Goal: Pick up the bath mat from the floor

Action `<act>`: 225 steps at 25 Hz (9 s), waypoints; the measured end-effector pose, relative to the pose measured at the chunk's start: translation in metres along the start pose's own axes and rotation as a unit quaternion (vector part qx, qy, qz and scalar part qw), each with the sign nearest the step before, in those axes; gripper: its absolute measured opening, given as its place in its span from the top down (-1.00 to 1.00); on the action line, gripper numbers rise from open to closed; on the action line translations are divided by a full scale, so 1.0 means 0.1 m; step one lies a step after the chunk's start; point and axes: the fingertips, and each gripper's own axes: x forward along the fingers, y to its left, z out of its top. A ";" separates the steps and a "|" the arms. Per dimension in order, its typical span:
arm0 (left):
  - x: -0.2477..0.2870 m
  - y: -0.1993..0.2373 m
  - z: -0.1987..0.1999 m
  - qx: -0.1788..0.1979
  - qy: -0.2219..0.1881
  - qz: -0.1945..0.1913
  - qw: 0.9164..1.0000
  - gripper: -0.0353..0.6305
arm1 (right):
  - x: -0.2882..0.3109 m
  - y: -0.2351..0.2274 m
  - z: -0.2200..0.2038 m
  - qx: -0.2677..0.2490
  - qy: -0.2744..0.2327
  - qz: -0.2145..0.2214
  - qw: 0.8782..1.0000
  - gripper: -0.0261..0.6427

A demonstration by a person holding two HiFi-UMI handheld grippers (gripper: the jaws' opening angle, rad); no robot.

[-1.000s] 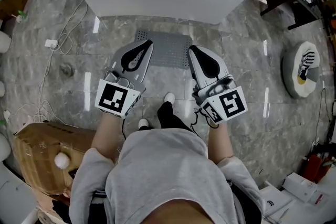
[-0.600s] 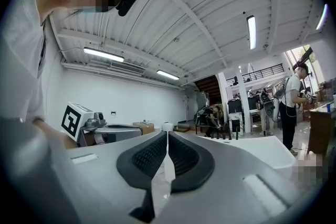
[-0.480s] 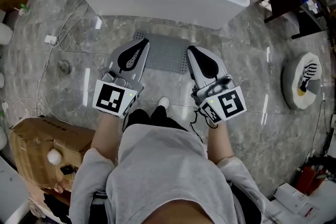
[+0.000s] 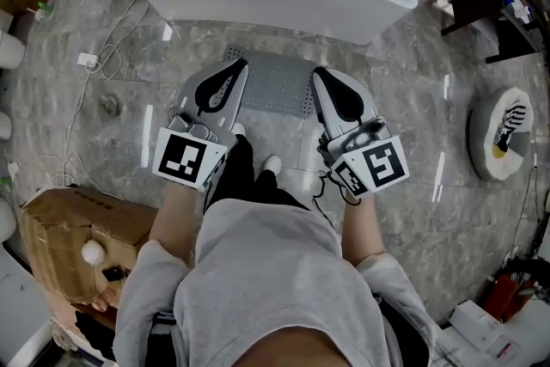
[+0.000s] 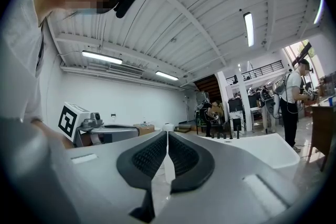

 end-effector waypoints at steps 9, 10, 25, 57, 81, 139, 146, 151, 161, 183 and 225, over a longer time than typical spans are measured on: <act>0.30 0.33 -0.04 -0.003 -0.001 -0.032 0.999 0.89 | 0.34 -0.15 0.00 -0.001 0.006 -0.028 1.000 0.89; 0.34 0.37 -0.05 -0.004 -0.001 -0.035 0.999 0.89 | 0.39 -0.17 0.00 -0.001 0.006 -0.032 0.999 0.89; 1.03 1.17 -0.18 -0.001 0.010 -0.081 0.997 0.89 | 1.24 -0.64 0.02 0.008 0.004 -0.084 0.996 0.92; 1.59 1.92 -0.83 -0.031 0.068 -0.092 0.993 0.89 | 2.00 -1.19 -0.35 0.028 0.034 -0.115 0.992 0.92; 1.70 1.75 -2.33 -0.047 0.155 -0.065 0.985 0.89 | 1.94 -1.67 -1.84 0.075 0.106 -0.111 0.985 0.92; 1.93 1.59 -8.25 -0.020 0.155 -0.027 0.987 0.89 | 1.79 -2.65 -7.71 0.060 0.089 -0.114 0.988 0.92; 1.89 1.69 -8.50 -0.024 0.170 -0.012 0.985 0.86 | 1.69 -2.70 -7.92 0.069 0.101 -0.118 0.986 0.88; 1.86 1.77 -8.84 -0.027 0.211 -0.003 0.977 0.68 | 1.60 -2.81 -8.14 0.068 0.115 -0.127 0.983 0.80; 1.75 2.09 -9.62 -0.069 0.292 0.035 0.953 0.41 | 1.44 -3.12 -8.66 0.095 0.145 -0.154 0.973 0.61; 1.50 2.40 -10.72 -0.122 0.405 0.080 0.903 0.18 | 0.92 -3.58 -9.76 0.153 0.220 -0.230 0.936 0.34; 1.44 2.29 -11.16 -0.163 0.457 0.083 0.870 0.31 | 0.64 -3.67 -10.94 0.195 0.358 -0.268 0.873 0.44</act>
